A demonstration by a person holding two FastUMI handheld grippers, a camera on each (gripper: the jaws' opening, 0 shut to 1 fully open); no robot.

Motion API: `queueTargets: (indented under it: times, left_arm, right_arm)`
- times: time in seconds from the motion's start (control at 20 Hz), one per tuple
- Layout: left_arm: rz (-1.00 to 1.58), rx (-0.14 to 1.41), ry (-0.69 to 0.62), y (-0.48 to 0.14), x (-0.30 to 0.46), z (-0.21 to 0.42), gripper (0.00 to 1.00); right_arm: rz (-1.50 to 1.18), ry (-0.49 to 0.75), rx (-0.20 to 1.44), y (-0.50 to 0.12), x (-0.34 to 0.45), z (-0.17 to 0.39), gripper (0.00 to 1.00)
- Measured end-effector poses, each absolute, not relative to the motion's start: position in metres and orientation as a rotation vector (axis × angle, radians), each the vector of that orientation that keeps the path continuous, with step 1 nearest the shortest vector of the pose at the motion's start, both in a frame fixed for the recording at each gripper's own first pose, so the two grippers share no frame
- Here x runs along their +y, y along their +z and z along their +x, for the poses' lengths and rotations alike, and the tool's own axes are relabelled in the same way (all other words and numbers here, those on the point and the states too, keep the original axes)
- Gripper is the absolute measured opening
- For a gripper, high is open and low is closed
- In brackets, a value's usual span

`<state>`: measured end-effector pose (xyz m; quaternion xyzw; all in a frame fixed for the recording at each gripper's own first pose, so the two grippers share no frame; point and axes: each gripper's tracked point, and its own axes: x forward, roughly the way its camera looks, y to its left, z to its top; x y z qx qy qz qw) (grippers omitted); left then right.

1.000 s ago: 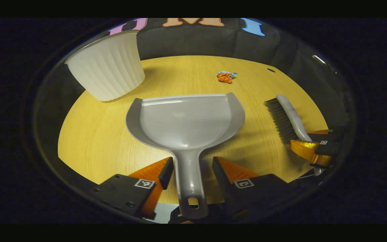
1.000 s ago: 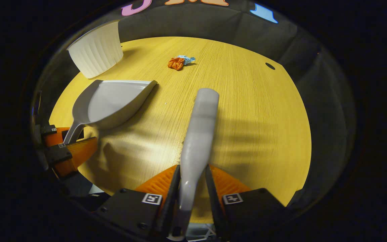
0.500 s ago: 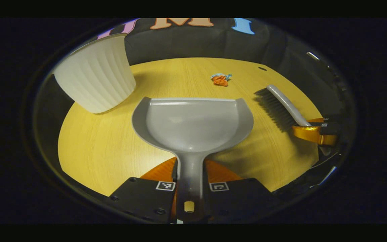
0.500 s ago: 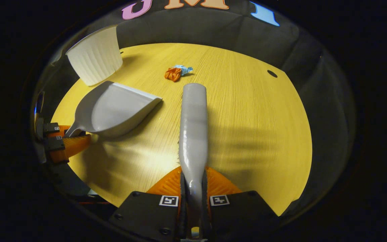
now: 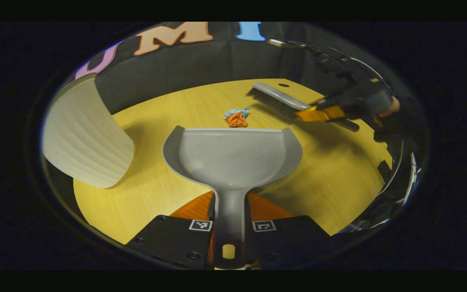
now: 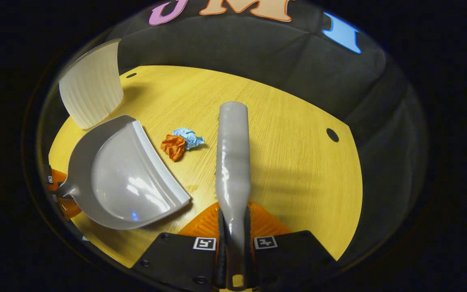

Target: Pick up the small broom and dustpan from the desktop, sweep the trash into the dustpan with the broom, and then empty the trash into the garbage bin.

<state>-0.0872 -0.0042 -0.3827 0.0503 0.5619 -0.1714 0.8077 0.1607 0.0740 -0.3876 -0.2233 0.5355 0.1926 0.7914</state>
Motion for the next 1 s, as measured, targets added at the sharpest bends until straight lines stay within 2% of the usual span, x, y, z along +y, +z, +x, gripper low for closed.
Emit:
queueTargets:
  times: [0.2, 0.3, 0.35, 0.6, 0.8, 0.9, 0.95, 1.0]
  left_arm:
    - [0.099, 1.236, -0.397, -0.396, -0.002, -0.092, 0.22]
    - [0.11, 1.255, -0.402, -0.404, 0.001, -0.093, 0.24]
    - [0.114, 1.247, -0.411, -0.405, 0.0, -0.09, 0.22]
    - [0.126, 1.243, -0.443, -0.404, 0.0, -0.088, 0.22]
    - [0.124, 1.236, -0.441, -0.403, -0.001, -0.089, 0.22]
    - [0.117, 1.211, -0.428, -0.404, -0.002, -0.087, 0.22]
    - [0.111, 1.197, -0.413, -0.404, -0.003, -0.086, 0.19]
    - [0.114, 1.176, -0.39, -0.402, -0.002, -0.084, 0.22]
  right_arm:
    - [-0.613, 0.503, 1.177, -0.402, 0.082, 0.185, 0.17]
    - [-0.651, 0.571, 1.177, -0.403, 0.093, 0.187, 0.19]
    - [-0.676, 0.614, 1.181, -0.401, 0.098, 0.182, 0.19]
    - [-0.881, 0.904, 1.142, -0.391, 0.134, 0.154, 0.19]
    - [-0.803, 1.098, 1.173, -0.36, 0.149, 0.129, 0.19]
    - [-0.743, 1.049, 1.128, -0.339, 0.143, 0.149, 0.2]
    - [-0.692, 0.993, 1.082, -0.324, 0.136, 0.158, 0.19]
    - [-0.63, 0.919, 1.028, -0.313, 0.13, 0.165, 0.2]
